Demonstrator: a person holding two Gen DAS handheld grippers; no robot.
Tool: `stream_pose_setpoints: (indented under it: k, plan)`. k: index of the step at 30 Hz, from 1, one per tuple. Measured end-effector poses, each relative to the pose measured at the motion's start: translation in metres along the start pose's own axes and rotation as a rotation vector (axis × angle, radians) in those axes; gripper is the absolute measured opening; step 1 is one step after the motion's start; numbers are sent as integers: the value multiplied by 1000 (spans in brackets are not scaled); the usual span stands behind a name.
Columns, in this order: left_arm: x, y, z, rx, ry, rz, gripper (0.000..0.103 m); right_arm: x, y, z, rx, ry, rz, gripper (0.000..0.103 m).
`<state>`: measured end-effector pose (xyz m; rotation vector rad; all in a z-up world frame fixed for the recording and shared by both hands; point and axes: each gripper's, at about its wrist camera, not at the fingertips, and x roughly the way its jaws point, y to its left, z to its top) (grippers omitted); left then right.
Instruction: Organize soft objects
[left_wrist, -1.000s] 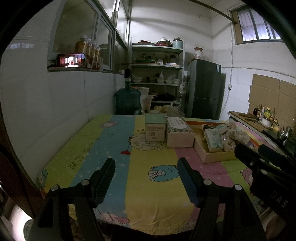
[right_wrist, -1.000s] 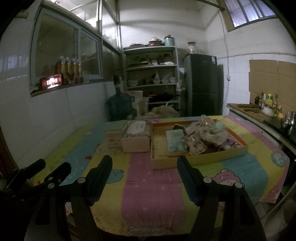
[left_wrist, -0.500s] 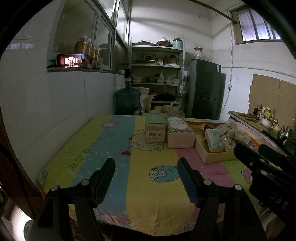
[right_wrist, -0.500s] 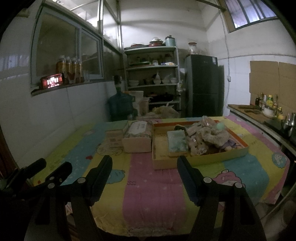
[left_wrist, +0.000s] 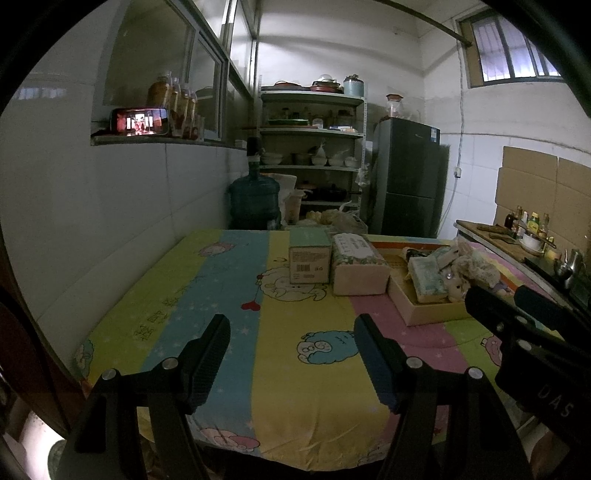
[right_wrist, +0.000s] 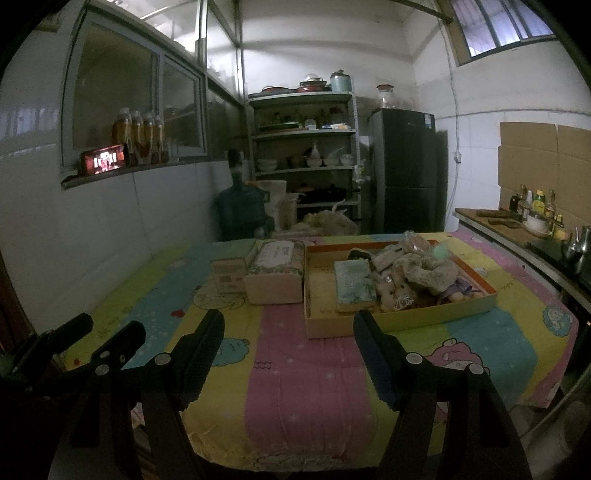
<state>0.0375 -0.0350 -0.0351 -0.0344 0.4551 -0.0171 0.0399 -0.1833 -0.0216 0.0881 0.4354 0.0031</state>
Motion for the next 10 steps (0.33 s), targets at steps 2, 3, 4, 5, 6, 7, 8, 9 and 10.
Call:
stream_pose_setpoints:
  k: [2, 3, 4, 5, 6, 7, 8, 9, 10]
  plan:
    - [0, 1, -2, -2, -1, -2, 70, 0, 0, 0, -2, 0, -1, 74]
    - [0, 1, -3, -3, -1, -2, 70, 1, 0, 1, -3, 0, -1, 74]
    - [0, 2, -4, -6, -2, -2, 70, 0, 0, 0, -5, 2, 0, 74]
    - [0, 3, -4, -7, -3, -3, 70, 0, 0, -1, -5, 4, 0, 74]
    - [0, 4, -4, -8, -3, -3, 70, -1, 1, -1, -5, 4, 2, 74]
    - [1, 5, -5, -10, -6, -2, 70, -1, 1, -1, -5, 5, 3, 74]
    - [0, 5, -4, -11, -7, -2, 70, -1, 1, -2, -4, 4, 3, 74]
    - [1, 5, -1, -10, -7, -4, 70, -1, 1, -2, -4, 4, 2, 74]
    - [0, 5, -1, -9, -9, -5, 70, -1, 1, -1, -4, 4, 2, 74]
